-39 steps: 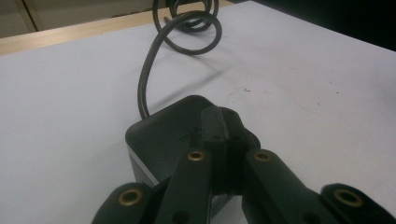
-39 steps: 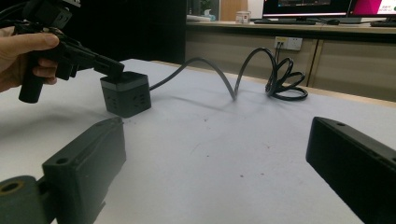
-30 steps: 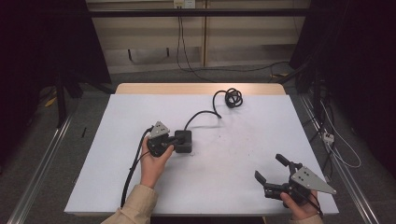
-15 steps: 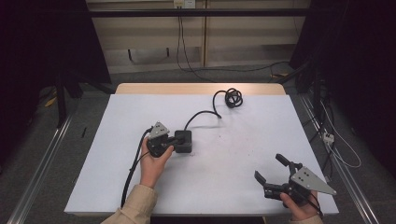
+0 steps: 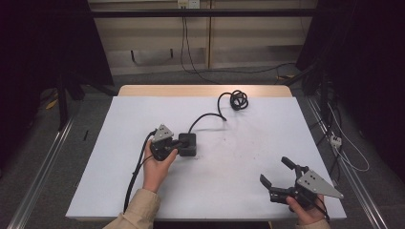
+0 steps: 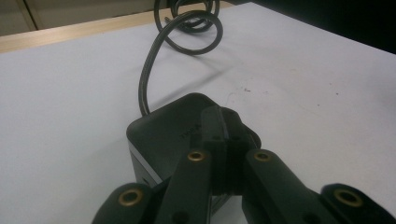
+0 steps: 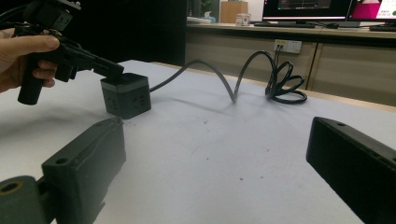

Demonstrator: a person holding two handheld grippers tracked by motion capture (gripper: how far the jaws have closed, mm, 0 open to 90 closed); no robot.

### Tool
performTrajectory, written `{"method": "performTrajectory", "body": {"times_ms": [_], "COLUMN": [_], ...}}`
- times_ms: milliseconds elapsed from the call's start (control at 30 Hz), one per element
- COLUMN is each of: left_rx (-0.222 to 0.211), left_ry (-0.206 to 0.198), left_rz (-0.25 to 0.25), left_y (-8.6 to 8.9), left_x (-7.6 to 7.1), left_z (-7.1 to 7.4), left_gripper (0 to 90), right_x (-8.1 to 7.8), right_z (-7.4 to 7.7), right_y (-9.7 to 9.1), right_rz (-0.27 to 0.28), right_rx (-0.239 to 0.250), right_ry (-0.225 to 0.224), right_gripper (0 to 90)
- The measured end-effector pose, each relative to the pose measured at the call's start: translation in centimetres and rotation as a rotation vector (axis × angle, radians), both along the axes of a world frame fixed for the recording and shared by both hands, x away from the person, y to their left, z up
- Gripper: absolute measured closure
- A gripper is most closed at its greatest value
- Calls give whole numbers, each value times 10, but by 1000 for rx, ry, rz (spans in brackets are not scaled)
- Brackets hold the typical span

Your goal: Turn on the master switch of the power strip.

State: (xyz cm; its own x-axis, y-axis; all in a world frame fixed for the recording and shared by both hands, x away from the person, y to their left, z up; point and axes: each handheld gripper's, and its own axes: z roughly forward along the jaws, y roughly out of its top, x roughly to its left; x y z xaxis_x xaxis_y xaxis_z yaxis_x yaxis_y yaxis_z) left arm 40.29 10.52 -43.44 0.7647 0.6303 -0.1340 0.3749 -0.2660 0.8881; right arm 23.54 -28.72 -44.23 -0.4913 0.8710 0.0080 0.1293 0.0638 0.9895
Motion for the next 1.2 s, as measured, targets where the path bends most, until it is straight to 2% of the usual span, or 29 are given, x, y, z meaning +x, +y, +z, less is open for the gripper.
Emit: {"method": "performTrajectory", "body": {"times_ms": [333, 700, 800, 900, 1200], "left_rx": [-8, -39, -44, -76, -127], "left_ry": [5, 25, 32, 33, 19], "left_rz": [1, 25, 34, 46, 81], "left_y": [0, 2, 4, 6, 20], "left_x": [1, 1, 2, 0, -4], "left_z": [0, 0, 0, 3, 15], "left_gripper": [900, 897, 837, 768, 489], "right_x": [1, 1, 1, 1, 3], "right_z": [0, 1, 1, 1, 1], "right_y": [1, 1, 1, 1, 4], "right_rz": [0, 4, 4, 5, 13], "right_rx": [5, 1, 1, 1, -1], "right_ry": [1, 0, -1, -2, -2], "right_gripper": [41, 42, 42, 42, 42]}}
